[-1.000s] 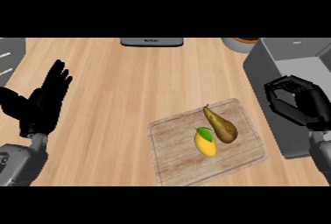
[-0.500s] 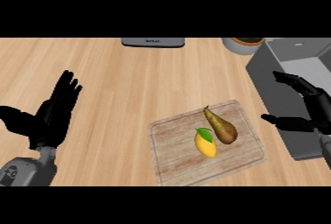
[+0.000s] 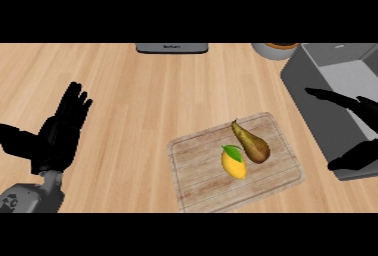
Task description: Pick the lemon from the cutting board and place it in the cardboard box
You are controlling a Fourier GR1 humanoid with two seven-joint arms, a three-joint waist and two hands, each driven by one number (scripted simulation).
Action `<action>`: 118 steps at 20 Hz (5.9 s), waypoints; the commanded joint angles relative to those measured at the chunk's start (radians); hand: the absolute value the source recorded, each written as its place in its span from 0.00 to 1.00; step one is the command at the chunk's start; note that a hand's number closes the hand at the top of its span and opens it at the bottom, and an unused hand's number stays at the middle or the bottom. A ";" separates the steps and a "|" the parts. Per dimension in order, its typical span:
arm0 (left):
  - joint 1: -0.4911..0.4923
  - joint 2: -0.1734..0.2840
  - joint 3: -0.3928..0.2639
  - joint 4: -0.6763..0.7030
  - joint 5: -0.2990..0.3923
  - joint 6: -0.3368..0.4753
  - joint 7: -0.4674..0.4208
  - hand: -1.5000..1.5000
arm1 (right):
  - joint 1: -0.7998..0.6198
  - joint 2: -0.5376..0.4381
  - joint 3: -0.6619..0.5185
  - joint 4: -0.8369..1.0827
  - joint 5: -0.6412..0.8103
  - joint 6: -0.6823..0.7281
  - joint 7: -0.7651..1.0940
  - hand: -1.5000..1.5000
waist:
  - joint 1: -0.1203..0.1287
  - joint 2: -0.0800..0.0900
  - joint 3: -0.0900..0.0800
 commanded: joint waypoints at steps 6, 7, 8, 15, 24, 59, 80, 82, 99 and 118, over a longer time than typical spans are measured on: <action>0.039 -0.069 -0.004 -0.012 -0.069 0.009 -0.021 0.50 | -0.047 0.108 -0.008 -0.264 -0.095 0.131 0.374 0.00 | -0.004 0.003 0.003; -0.030 -0.063 0.037 0.064 -0.051 -0.021 -0.001 0.50 | -0.063 0.145 -0.005 -0.259 -0.080 0.126 0.384 0.00 | -0.005 0.005 0.003; 0.022 -0.052 0.009 -0.042 -0.059 -0.017 0.023 0.50 | -0.060 0.153 0.009 -0.304 -0.088 0.132 0.444 0.00 | -0.002 0.003 0.003; 0.031 -0.087 0.058 -0.029 -0.093 -0.046 0.044 0.50 | 0.032 0.252 0.012 -0.392 0.063 0.108 0.550 0.00 | -0.004 0.004 0.004; 0.073 -0.140 0.065 -0.110 -0.184 -0.051 0.085 0.50 | 0.070 0.401 -0.002 -0.305 0.211 0.161 0.498 0.00 | 0.000 0.005 0.004; 0.105 -0.256 0.241 -0.066 -0.292 -0.265 0.079 0.50 | 0.047 0.674 -0.126 -0.167 0.562 0.276 0.442 0.00 | 0.000 0.005 0.004; 0.099 -0.302 0.272 -0.107 -0.333 -0.295 0.126 0.50 | 0.147 0.749 -0.071 -0.082 0.756 0.201 0.300 0.00 | -0.001 0.005 0.004; 0.049 -0.289 0.309 -0.070 -0.320 -0.301 0.129 0.50 | 0.062 0.770 -0.122 0.039 0.764 0.154 0.248 0.00 | 0.000 0.006 0.004; 0.040 -0.343 0.262 -0.051 -0.365 -0.272 0.112 0.50 | -0.096 0.860 0.002 0.136 1.141 -0.114 0.450 1.00 | 0.013 0.008 0.003; 0.038 -0.310 0.313 -0.063 -0.326 -0.306 0.126 0.50 | -0.179 0.863 -0.014 -0.328 1.144 -0.176 0.714 1.00 | -0.009 0.002 0.003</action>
